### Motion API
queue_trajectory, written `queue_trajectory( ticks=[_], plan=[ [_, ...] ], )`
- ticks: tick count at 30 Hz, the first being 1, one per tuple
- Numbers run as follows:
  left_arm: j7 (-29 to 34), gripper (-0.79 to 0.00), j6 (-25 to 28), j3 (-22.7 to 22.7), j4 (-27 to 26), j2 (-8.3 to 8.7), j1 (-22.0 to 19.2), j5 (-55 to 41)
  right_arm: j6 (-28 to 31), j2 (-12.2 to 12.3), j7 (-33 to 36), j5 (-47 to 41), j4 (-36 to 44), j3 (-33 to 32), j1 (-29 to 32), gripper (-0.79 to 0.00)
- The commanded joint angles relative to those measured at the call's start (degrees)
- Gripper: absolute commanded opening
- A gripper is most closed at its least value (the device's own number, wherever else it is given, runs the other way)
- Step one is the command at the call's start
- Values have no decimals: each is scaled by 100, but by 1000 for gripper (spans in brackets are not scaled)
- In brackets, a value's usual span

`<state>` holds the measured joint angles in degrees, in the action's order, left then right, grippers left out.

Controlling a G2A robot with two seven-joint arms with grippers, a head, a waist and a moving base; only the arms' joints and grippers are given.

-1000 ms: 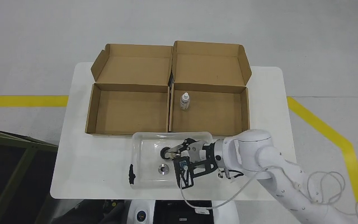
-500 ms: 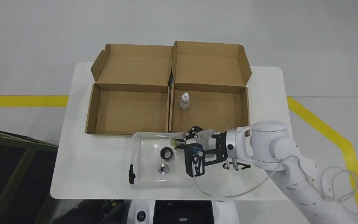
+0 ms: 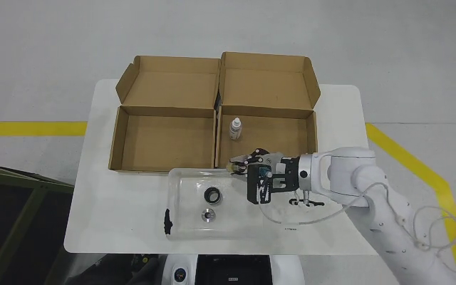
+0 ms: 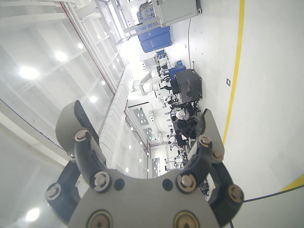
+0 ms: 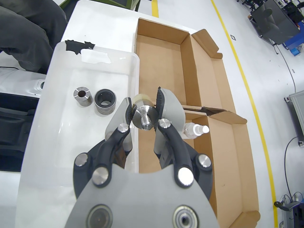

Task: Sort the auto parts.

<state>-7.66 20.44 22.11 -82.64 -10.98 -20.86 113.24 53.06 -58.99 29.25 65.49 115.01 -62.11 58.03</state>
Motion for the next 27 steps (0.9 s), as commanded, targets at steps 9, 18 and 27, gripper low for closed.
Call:
queue_trajectory(
  ticks=[9,18,27],
  plan=[
    [0,0,0,0,0,0,0,0,-165,-20,19,109,-749,19,-389,-785],
    [0,0,0,0,0,0,0,0,-93,-72,314,419,-1447,323,-918,-785],
    [0,0,0,0,0,0,0,0,-155,-239,449,736,-2340,959,-1539,-785]
  ],
)
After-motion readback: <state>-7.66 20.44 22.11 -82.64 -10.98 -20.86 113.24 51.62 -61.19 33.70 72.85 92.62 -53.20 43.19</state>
